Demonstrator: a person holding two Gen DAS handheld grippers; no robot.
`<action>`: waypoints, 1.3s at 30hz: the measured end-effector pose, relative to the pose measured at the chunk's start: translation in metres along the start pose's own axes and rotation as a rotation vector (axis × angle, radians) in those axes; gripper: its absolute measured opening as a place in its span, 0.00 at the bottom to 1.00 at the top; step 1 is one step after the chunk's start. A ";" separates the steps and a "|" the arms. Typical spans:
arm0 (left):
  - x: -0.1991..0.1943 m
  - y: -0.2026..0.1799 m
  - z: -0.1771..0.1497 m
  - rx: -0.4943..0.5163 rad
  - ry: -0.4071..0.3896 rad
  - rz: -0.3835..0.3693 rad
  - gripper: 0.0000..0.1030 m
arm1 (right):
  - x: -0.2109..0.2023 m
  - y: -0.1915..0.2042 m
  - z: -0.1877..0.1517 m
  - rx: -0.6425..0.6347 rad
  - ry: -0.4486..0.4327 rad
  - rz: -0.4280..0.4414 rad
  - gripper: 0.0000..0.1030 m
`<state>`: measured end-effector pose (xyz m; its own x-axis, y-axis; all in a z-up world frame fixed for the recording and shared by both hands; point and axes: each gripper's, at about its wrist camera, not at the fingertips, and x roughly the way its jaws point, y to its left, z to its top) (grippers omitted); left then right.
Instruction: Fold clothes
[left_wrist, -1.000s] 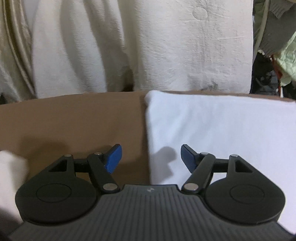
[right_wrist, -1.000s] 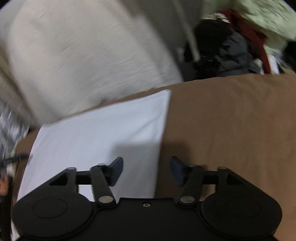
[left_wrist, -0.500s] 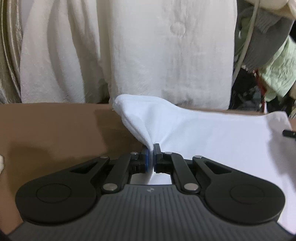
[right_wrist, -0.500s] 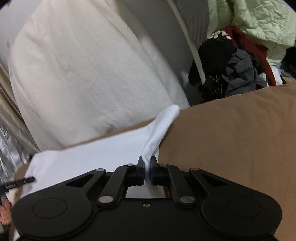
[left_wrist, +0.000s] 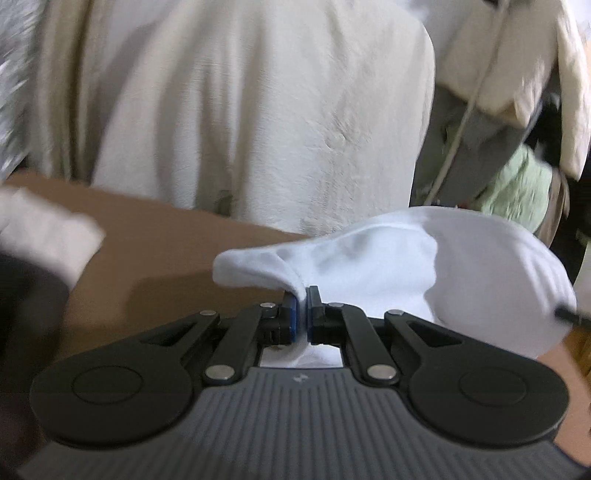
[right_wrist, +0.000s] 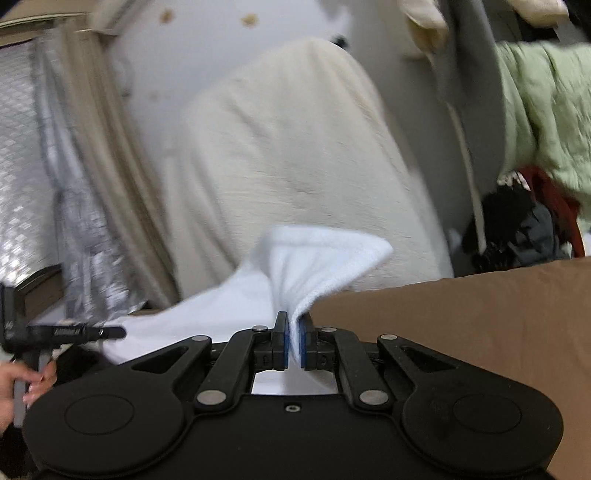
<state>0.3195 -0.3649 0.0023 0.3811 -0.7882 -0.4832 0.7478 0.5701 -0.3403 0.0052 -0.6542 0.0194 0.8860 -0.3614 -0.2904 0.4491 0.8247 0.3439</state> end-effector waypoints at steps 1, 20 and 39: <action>-0.020 0.009 -0.013 -0.048 -0.010 -0.005 0.04 | -0.017 0.006 -0.008 -0.012 -0.003 0.010 0.07; -0.134 0.037 -0.129 -0.127 0.130 0.129 0.05 | -0.142 0.036 -0.102 -0.174 0.077 -0.201 0.07; -0.099 0.068 -0.135 -0.119 0.200 0.125 0.46 | -0.111 -0.014 -0.114 0.129 0.293 -0.186 0.60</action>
<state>0.2594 -0.2168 -0.0825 0.3424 -0.6552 -0.6734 0.6279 0.6927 -0.3548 -0.1123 -0.5767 -0.0548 0.7253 -0.3449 -0.5958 0.6271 0.6880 0.3652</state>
